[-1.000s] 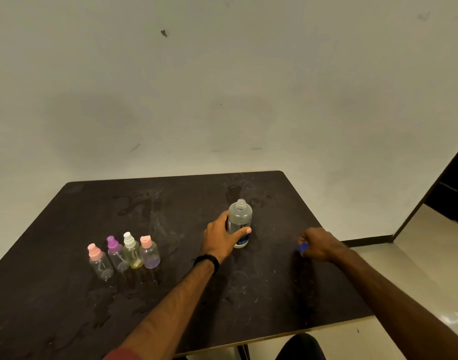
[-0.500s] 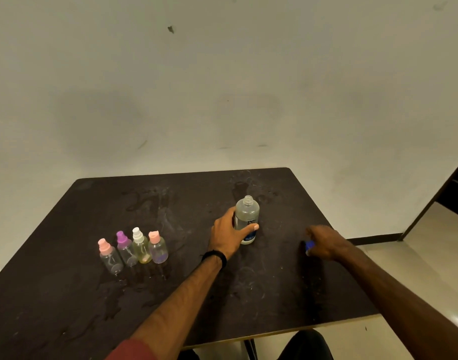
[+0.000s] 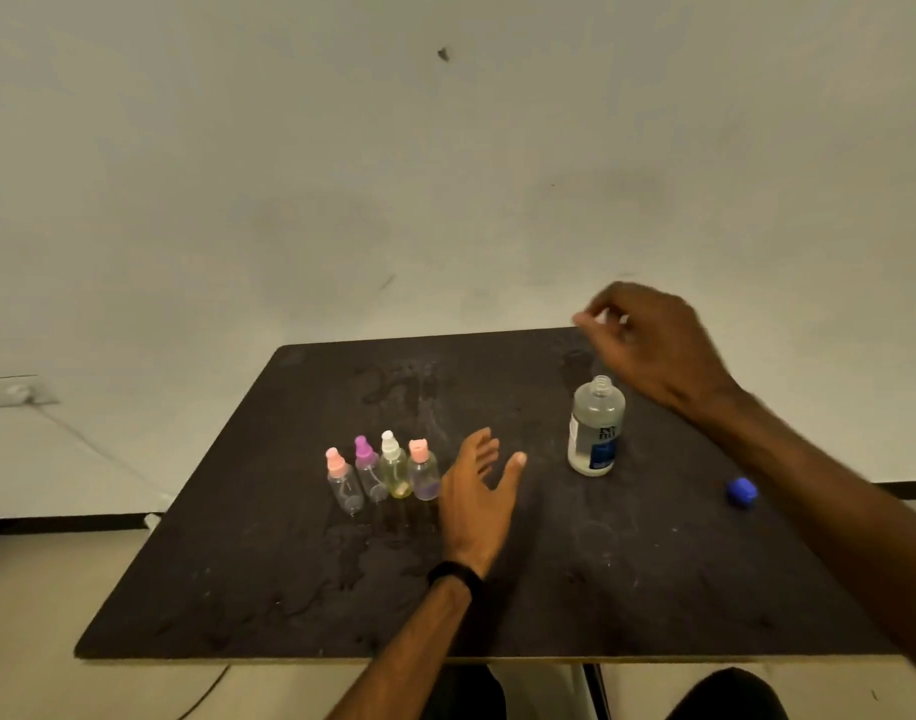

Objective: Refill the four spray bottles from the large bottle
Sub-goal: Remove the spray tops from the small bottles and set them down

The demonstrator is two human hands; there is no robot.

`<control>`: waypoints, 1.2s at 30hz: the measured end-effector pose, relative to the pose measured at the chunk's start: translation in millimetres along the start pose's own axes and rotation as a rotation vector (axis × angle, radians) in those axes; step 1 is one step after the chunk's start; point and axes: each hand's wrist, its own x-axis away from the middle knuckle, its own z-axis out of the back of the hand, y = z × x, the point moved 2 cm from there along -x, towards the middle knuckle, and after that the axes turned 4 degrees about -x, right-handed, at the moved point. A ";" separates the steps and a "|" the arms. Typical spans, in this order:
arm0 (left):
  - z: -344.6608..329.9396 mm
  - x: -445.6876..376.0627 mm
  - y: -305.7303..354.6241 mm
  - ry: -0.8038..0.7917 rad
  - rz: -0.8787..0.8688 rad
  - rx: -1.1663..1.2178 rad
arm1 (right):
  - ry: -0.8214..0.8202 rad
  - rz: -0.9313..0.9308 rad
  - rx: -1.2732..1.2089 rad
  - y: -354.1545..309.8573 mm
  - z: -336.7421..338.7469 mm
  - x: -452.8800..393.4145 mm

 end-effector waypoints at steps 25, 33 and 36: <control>37.9 -5.9 -20.4 0.159 -0.005 -0.167 | -0.800 0.051 0.173 -55.7 -159.4 -13.2; 10.7 -39.8 3.6 0.094 -0.058 -0.258 | -0.777 -0.036 0.112 -36.6 -121.6 -25.6; 11.9 -44.0 5.6 0.115 -0.062 -0.284 | -0.754 -0.062 0.202 -35.7 -118.3 -26.5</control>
